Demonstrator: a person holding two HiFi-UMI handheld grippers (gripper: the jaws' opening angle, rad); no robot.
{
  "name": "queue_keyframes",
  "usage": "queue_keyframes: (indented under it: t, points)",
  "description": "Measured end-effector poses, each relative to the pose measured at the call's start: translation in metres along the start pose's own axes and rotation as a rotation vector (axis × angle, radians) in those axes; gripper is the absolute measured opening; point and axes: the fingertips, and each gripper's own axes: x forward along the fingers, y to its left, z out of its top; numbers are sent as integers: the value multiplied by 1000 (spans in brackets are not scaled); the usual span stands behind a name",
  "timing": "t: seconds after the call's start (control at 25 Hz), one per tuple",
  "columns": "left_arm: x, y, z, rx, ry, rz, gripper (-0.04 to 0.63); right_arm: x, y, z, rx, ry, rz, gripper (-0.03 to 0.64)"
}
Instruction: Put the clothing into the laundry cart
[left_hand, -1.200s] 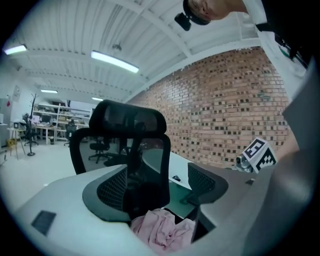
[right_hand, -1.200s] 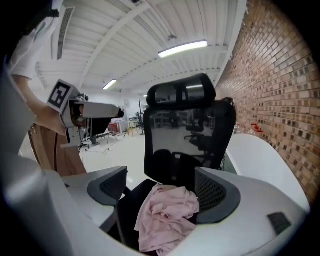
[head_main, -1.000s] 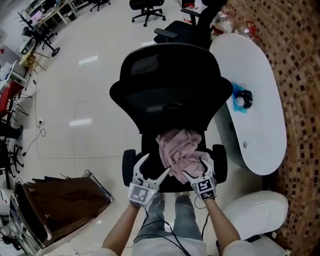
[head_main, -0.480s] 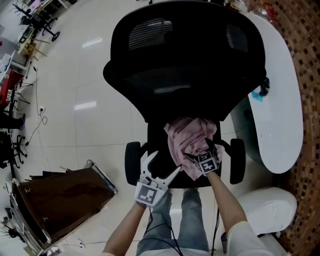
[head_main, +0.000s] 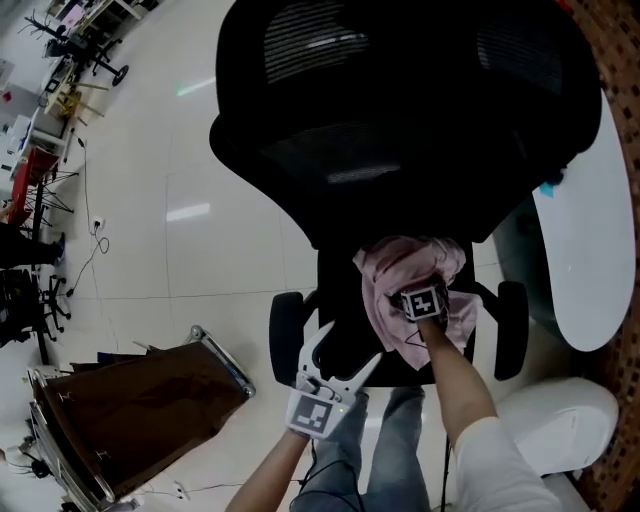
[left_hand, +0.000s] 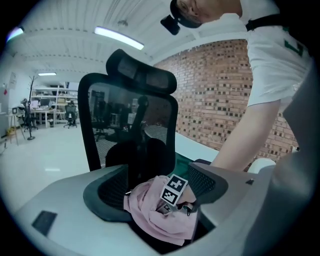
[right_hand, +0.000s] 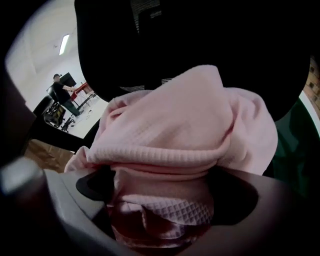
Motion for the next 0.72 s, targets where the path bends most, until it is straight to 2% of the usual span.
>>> queue_keyframes:
  t: [0.16, 0.24, 0.28, 0.32, 0.4, 0.44, 0.56, 0.72]
  points:
    - [-7, 13, -1, -11, -18, 27, 367, 10, -1, 5, 55, -39, -26, 626]
    - [-14, 19, -3, -41, -10, 47, 367, 11, 2, 8, 77, -99, 10, 607]
    - [-16, 21, -3, -51, -6, 52, 367, 12, 2, 8, 97, -130, 39, 573]
    - [-17, 21, -4, -53, -5, 51, 367, 12, 0, 7, 127, -157, 75, 494]
    - [-19, 18, -3, -42, -6, 37, 367, 4, -2, 11, 191, -213, 146, 220]
    - [-19, 16, -3, -40, -10, 30, 367, -4, 0, 16, 205, -245, 170, 167]
    - [-22, 12, 3, -77, -28, 31, 365, -44, 14, 39, 188, -376, 227, 137]
    - [-31, 4, 23, -89, -47, 21, 365, -148, 38, 74, 204, -603, 302, 130]
